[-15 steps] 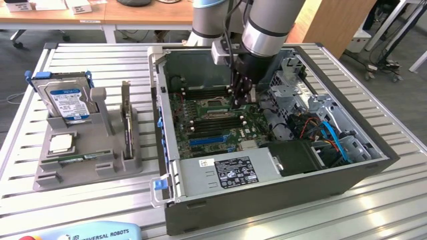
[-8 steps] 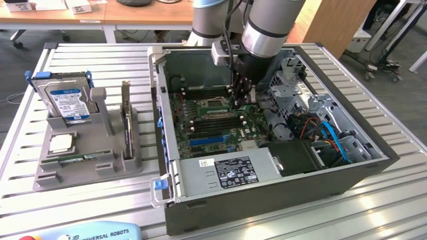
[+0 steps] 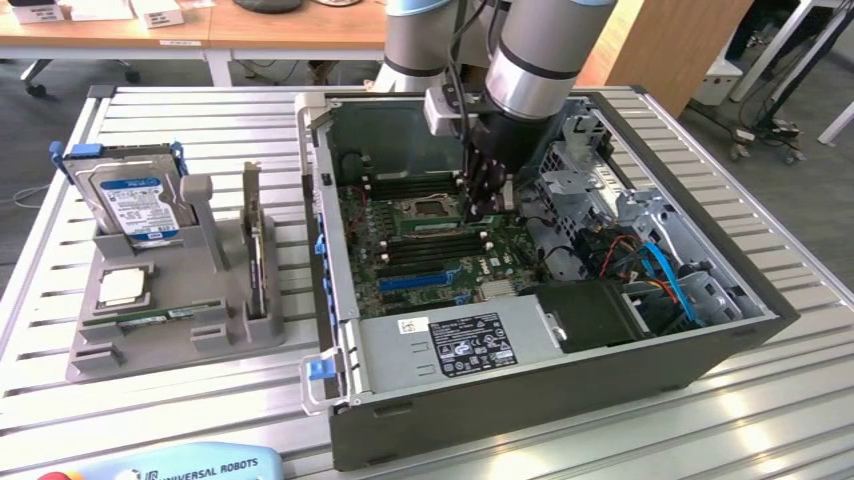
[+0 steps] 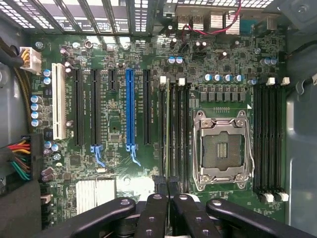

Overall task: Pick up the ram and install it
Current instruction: 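Insert the ram into the slot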

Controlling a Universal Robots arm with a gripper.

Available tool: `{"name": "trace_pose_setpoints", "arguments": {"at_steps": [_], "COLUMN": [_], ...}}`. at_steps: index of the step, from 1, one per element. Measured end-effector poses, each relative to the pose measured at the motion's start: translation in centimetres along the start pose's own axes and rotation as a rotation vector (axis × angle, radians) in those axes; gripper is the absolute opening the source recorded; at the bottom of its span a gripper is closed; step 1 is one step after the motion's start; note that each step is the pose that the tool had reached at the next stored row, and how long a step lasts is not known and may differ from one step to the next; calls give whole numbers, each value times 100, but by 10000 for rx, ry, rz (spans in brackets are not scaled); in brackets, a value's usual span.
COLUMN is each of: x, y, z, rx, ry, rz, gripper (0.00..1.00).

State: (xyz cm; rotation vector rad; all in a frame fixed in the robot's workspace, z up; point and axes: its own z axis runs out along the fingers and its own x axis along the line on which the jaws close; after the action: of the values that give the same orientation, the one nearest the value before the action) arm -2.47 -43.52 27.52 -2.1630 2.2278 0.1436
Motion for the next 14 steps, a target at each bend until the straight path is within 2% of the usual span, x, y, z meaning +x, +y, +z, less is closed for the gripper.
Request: {"name": "trace_pose_setpoints", "arguments": {"at_steps": [14], "x": [15], "y": [-8], "z": [163], "rx": [0], "ry": [-1], "rz": [-2], "gripper": [12]}}
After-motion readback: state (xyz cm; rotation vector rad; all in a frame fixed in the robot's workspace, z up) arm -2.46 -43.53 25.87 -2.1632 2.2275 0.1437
